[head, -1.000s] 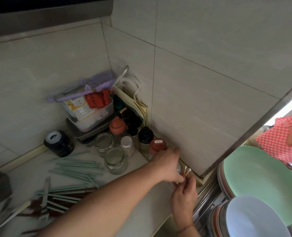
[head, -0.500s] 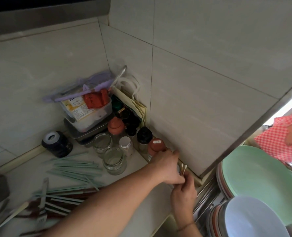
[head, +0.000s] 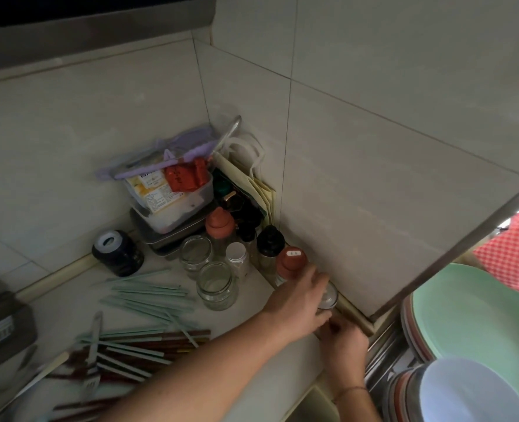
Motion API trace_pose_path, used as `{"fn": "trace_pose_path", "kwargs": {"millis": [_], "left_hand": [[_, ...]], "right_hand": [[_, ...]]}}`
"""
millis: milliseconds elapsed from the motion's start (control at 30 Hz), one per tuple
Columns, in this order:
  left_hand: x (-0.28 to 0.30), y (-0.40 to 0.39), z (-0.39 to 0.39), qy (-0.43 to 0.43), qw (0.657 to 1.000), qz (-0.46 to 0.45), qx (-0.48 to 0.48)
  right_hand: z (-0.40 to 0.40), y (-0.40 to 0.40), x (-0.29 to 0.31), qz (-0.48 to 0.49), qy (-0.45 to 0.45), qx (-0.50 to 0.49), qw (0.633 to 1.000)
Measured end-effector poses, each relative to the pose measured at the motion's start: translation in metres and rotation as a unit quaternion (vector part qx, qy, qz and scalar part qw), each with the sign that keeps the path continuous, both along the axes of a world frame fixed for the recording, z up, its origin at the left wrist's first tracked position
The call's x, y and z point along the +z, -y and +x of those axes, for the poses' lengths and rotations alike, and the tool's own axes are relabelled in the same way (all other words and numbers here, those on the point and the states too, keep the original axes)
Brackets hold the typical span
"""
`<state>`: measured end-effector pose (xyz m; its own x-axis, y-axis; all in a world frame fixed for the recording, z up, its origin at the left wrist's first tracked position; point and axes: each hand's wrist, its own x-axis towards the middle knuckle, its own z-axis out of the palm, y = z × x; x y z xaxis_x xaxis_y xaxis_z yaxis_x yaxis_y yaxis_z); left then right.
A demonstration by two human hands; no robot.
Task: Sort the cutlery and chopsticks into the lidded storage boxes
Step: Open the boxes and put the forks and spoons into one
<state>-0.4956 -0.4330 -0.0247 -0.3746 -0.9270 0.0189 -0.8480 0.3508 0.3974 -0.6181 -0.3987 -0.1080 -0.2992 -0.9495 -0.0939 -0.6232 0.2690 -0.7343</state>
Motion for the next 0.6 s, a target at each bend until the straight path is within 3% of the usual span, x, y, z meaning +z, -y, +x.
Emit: {"fn": "trace_pose_path", "kwargs": {"millis": [200,300,367,467,600], "left_hand": [[-0.001,-0.049,0.057,-0.134,0.99,-0.024,-0.028],[-0.004,-0.098,0.101,-0.154,0.988,-0.023,-0.004],[-0.011,-0.138,0.133,-0.142,0.989,-0.023,0.034],[-0.023,-0.203,0.181,-0.102,0.989,-0.025,0.103],[-0.031,-0.281,0.229,-0.065,0.979,-0.04,0.187]], "right_hand": [[0.001,-0.019,0.013,-0.093,-0.074,-0.017,0.993],[0.032,-0.046,0.025,-0.183,-0.058,0.013,0.981],[0.065,-0.066,0.031,-0.217,-0.036,0.147,0.964],[0.117,-0.093,0.028,-0.214,-0.046,0.364,0.905],[0.178,-0.122,0.031,-0.212,-0.072,0.534,0.815]]}}
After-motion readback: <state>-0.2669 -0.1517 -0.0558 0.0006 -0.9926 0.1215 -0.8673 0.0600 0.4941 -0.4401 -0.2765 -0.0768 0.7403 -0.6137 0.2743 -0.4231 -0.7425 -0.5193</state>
